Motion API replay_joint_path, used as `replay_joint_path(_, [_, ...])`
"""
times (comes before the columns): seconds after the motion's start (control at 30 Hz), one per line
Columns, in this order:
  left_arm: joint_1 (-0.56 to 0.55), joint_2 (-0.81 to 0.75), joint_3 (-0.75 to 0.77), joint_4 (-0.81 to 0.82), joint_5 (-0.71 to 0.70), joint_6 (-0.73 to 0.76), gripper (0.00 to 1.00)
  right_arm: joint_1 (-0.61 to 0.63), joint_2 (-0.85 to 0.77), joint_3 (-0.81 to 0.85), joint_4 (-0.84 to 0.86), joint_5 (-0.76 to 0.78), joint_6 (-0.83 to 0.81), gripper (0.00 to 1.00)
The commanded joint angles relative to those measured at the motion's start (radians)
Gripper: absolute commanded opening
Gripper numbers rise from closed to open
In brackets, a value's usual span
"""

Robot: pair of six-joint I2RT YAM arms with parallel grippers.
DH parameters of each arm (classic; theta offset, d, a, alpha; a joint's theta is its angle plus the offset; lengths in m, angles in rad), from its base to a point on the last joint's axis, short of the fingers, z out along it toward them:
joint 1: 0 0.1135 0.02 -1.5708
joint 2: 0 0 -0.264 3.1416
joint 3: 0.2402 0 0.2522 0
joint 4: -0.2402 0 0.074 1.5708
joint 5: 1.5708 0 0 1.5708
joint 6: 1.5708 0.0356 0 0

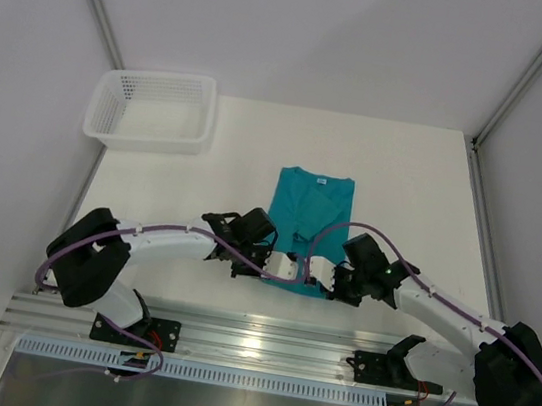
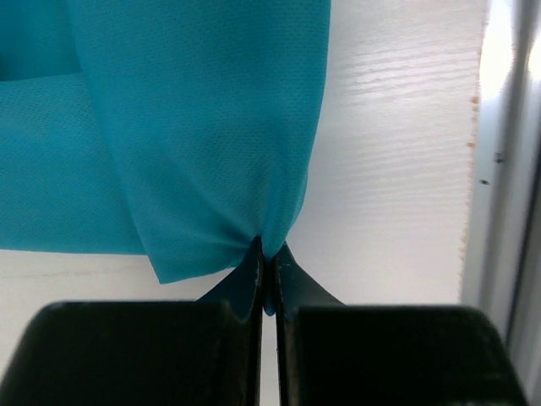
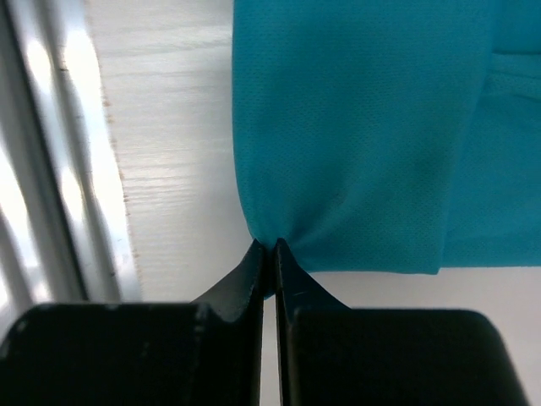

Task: Roll the t-shirts
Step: Roll the tshirt

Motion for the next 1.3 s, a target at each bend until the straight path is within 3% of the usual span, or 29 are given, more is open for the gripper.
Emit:
replay_joint_path(0.0, [0.026, -0.054, 0.081, -0.180, 0.135, -0.034, 0.01, -0.012, -0.002, 0.101, -0.187, -0.131, -0.025, 0.00])
replay_joint_path(0.17, [0.043, -0.056, 0.134, -0.390, 0.256, -0.025, 0.01, -0.015, 0.009, 0.173, -0.397, -0.269, -0.074, 0.00])
replay_joint_path(0.53, [0.159, 0.024, 0.292, -0.690, 0.499, 0.067, 0.02, -0.035, 0.077, 0.323, -0.594, -0.444, -0.117, 0.00])
replay_joint_path(0.97, [0.285, 0.253, 0.476, -0.681, 0.546, -0.017, 0.08, -0.164, 0.189, 0.326, -0.341, -0.370, -0.003, 0.00])
replay_joint_path(1.27, [0.316, 0.345, 0.517, -0.666, 0.482, -0.023, 0.15, -0.188, 0.240, 0.323, -0.246, -0.285, 0.052, 0.00])
